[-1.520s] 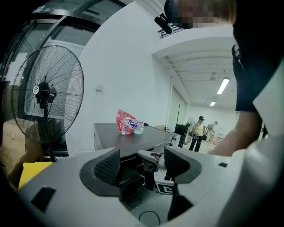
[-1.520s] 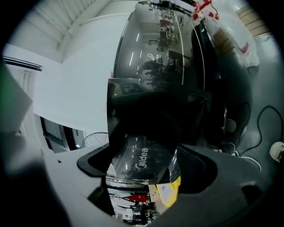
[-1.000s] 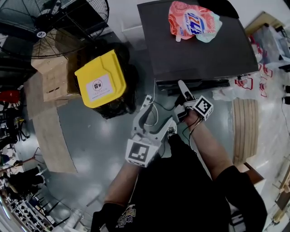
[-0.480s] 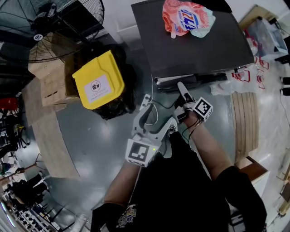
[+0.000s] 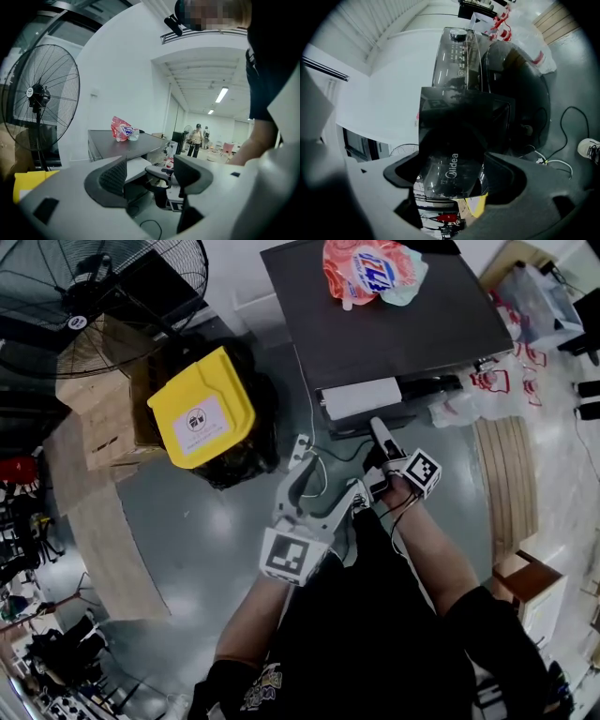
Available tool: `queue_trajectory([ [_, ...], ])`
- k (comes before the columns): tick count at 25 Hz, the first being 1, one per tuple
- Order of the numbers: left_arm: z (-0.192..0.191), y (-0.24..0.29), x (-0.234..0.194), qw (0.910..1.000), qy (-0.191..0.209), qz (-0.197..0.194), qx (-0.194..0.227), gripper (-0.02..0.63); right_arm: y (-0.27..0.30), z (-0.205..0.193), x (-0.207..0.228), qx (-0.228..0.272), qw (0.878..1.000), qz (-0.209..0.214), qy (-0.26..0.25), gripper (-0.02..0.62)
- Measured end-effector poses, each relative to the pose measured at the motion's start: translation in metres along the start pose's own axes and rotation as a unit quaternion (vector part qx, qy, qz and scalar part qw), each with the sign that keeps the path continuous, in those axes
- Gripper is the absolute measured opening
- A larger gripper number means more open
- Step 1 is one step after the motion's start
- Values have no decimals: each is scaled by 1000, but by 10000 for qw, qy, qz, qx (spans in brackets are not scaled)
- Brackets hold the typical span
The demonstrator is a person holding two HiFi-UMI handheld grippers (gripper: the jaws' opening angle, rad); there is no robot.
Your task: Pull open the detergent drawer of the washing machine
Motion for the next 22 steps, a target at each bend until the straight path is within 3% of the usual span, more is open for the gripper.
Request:
queue_trajectory([
  [17,-20,-44,32,9998,153,-149,-29,284,-56,-28,20,318,9994,-71,82,413],
  [22,-20,-58,34,9998,181,-74,17,284,-57,-28,10,-11,9979,-208,-611,443],
])
Point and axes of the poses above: the fingertips, and each gripper's own axes: y forward along the fingers, x to its right, z out of its top, the point moved 7 cm from there along -y, backward along the fingers, and after that the axes turned 6 degrees about -x, right-handed, at the moved point
